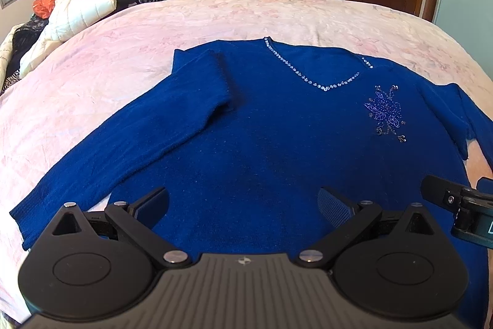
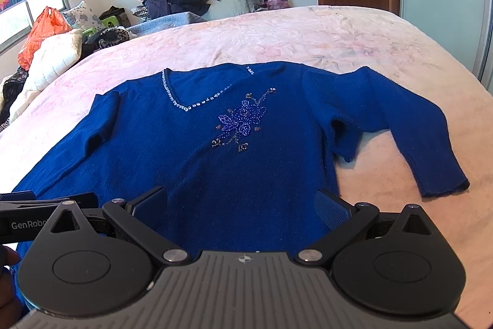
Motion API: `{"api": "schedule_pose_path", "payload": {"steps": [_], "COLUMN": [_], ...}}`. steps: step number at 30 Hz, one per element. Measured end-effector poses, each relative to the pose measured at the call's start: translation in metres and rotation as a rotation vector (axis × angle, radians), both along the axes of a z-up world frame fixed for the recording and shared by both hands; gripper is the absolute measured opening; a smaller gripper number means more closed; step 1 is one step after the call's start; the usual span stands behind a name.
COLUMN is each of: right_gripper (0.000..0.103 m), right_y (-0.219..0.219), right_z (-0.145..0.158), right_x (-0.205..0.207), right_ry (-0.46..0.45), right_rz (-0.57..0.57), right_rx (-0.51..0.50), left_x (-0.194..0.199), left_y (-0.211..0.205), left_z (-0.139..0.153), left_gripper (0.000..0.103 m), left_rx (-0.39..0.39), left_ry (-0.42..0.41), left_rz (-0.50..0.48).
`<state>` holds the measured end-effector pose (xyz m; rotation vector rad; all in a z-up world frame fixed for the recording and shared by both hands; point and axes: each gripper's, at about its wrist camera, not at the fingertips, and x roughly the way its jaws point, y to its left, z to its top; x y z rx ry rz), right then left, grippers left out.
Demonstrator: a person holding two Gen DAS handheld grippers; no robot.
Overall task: Fold small clothes
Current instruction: 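Move the right tool toward the cuff of a blue sweater sleeve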
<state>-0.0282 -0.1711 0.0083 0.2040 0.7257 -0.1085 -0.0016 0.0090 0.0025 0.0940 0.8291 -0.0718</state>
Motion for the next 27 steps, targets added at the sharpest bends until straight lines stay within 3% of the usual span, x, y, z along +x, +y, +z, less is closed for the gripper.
{"api": "schedule_pose_path", "payload": {"steps": [27], "right_gripper": [0.103], "right_y": [-0.004], "right_z": [-0.004], "right_x": [0.001], "right_ry": [0.013], "right_rz": [-0.027], "right_rx": [-0.047], "left_x": [-0.004], "left_y": [-0.009], "left_z": [-0.005], "left_gripper": [0.103], "left_rx": [0.057], "left_ry": [0.002], "left_rz": [-0.032]}}
